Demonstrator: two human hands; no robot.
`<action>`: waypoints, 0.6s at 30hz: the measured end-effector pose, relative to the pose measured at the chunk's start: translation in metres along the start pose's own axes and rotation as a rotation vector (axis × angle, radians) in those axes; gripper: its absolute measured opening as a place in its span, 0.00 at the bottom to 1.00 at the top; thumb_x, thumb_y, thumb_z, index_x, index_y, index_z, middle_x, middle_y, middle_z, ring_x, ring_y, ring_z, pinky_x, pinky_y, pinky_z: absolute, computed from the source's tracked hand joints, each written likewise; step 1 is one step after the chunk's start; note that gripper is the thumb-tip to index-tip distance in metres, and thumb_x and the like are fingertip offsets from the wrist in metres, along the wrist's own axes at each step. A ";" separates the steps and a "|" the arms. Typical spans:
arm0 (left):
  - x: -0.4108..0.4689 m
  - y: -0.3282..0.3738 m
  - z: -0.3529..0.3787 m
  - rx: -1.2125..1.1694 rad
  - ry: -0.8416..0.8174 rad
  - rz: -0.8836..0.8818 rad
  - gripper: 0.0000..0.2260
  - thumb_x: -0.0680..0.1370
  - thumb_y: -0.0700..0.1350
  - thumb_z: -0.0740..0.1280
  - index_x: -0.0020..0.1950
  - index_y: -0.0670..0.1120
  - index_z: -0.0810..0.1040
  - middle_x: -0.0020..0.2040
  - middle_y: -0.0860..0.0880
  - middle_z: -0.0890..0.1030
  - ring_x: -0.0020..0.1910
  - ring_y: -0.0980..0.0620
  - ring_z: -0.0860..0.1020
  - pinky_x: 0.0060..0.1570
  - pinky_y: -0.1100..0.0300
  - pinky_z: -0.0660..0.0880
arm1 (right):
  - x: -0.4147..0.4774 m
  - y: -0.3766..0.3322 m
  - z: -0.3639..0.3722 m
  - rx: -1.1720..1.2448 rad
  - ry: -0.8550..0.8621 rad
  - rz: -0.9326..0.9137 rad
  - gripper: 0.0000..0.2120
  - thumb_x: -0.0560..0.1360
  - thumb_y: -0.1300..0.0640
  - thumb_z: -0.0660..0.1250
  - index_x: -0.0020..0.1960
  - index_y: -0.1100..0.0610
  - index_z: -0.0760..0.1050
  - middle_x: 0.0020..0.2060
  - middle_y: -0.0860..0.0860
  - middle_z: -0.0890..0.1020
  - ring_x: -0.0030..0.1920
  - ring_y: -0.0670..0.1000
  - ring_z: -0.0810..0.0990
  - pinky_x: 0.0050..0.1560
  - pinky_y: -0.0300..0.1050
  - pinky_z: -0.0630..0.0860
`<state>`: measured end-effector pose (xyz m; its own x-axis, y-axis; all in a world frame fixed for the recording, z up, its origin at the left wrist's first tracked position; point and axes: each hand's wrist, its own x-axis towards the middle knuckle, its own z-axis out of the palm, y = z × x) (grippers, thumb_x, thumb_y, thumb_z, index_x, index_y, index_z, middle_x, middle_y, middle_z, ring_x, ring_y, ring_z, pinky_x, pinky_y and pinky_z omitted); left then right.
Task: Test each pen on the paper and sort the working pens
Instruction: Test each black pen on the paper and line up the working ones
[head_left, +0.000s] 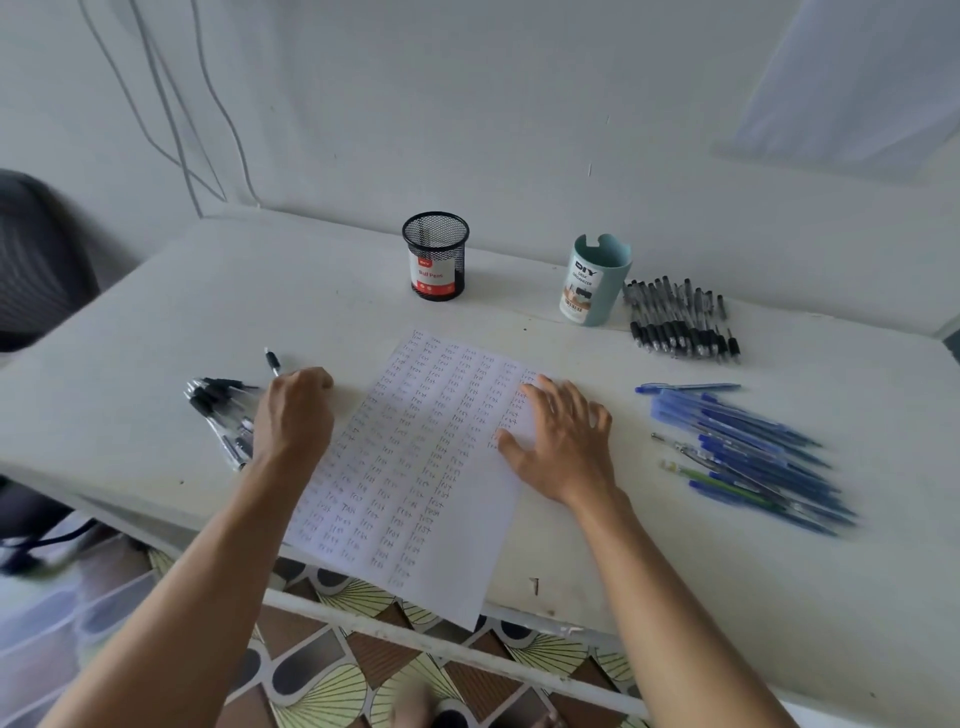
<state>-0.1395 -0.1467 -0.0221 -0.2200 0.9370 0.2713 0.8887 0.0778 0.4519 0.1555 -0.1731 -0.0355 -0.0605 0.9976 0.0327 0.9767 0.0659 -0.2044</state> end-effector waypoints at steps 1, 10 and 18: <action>0.001 -0.001 0.001 -0.038 0.023 0.078 0.09 0.77 0.27 0.64 0.51 0.33 0.83 0.46 0.35 0.84 0.41 0.37 0.83 0.44 0.46 0.81 | 0.000 0.000 0.000 -0.002 -0.001 -0.001 0.43 0.67 0.29 0.42 0.76 0.48 0.59 0.79 0.48 0.58 0.79 0.53 0.53 0.73 0.61 0.52; 0.009 0.018 0.012 -0.192 -0.095 0.639 0.08 0.74 0.32 0.73 0.51 0.38 0.84 0.47 0.42 0.86 0.45 0.47 0.84 0.54 0.47 0.81 | 0.001 0.001 0.000 -0.009 -0.005 0.001 0.43 0.67 0.28 0.42 0.76 0.47 0.59 0.79 0.47 0.58 0.79 0.53 0.53 0.73 0.61 0.52; 0.005 0.005 0.017 0.125 -0.045 0.299 0.15 0.75 0.41 0.70 0.61 0.44 0.83 0.60 0.47 0.83 0.65 0.42 0.73 0.66 0.43 0.59 | 0.000 0.001 0.000 0.001 -0.004 0.002 0.44 0.66 0.28 0.41 0.76 0.46 0.59 0.79 0.46 0.58 0.79 0.52 0.52 0.73 0.60 0.52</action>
<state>-0.1292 -0.1355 -0.0325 0.0734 0.9385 0.3373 0.9543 -0.1644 0.2497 0.1569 -0.1727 -0.0354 -0.0595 0.9978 0.0286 0.9766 0.0641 -0.2053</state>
